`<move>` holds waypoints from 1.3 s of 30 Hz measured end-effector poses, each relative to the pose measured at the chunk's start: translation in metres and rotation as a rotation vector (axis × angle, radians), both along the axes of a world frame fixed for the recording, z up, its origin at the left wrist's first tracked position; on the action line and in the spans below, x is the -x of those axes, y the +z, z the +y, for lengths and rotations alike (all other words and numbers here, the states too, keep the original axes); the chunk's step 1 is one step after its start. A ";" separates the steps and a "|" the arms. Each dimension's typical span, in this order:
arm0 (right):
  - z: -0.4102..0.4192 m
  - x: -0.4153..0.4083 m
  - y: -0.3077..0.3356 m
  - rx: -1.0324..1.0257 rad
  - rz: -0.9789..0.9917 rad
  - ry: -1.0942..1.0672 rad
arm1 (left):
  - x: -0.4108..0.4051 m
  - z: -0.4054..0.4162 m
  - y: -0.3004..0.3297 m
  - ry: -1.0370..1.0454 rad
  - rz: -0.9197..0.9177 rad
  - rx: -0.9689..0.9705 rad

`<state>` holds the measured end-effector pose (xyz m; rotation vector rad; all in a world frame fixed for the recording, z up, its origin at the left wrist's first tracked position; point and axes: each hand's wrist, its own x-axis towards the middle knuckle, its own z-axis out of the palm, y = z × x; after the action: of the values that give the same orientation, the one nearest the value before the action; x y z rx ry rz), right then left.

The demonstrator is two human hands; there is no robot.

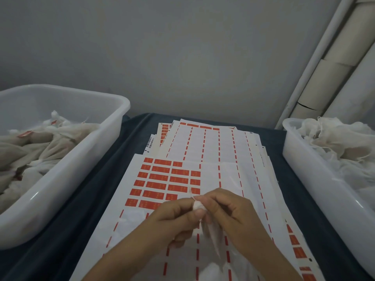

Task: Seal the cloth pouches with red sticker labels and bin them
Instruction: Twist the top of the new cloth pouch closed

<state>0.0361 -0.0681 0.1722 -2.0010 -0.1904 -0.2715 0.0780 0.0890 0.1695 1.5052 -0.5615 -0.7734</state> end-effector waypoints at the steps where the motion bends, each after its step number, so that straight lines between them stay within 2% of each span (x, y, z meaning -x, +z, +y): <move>1: -0.001 0.000 -0.001 0.020 -0.008 0.019 | -0.002 0.001 -0.002 0.037 0.014 -0.007; 3: -0.001 0.000 -0.001 0.052 -0.007 0.040 | -0.003 0.001 -0.002 0.121 0.009 -0.014; 11: -0.005 -0.001 0.003 0.011 0.105 0.001 | 0.002 -0.004 0.001 0.368 -0.263 -0.025; 15: -0.005 0.001 0.008 -0.089 0.196 0.012 | 0.005 -0.005 0.003 0.433 -0.251 0.017; 18: -0.004 0.004 0.014 -0.157 0.278 0.036 | 0.005 -0.004 0.006 0.473 -0.178 0.090; 21: 0.002 0.007 0.018 -0.347 0.404 0.109 | 0.006 -0.003 0.011 0.464 -0.030 0.188; 26: 0.019 0.009 0.009 -0.860 0.572 0.249 | 0.008 -0.003 0.013 0.399 0.166 0.263; 29: 0.019 0.008 0.009 -0.987 0.633 0.283 | 0.009 -0.002 0.013 0.346 0.246 0.275; 31: 0.017 0.007 0.009 -0.939 0.609 0.202 | 0.010 -0.002 0.012 0.338 0.275 0.305; 32: 0.016 0.007 0.010 -0.846 0.570 0.129 | 0.009 -0.005 0.012 0.354 0.281 0.314; 34: 0.015 0.006 0.011 -0.501 0.446 -0.034 | 0.005 -0.012 0.010 0.465 0.247 0.270; 36: 0.013 0.005 0.013 -0.301 0.310 -0.104 | -0.001 -0.015 0.006 0.644 0.102 0.183; 39: 0.012 0.006 0.014 -0.245 0.230 -0.137 | 0.002 -0.008 0.003 0.699 -0.241 0.089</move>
<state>0.0301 -0.0563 0.1866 -1.7865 0.1217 -0.1422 0.0760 0.0807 0.1729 1.5762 -0.2057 -0.0262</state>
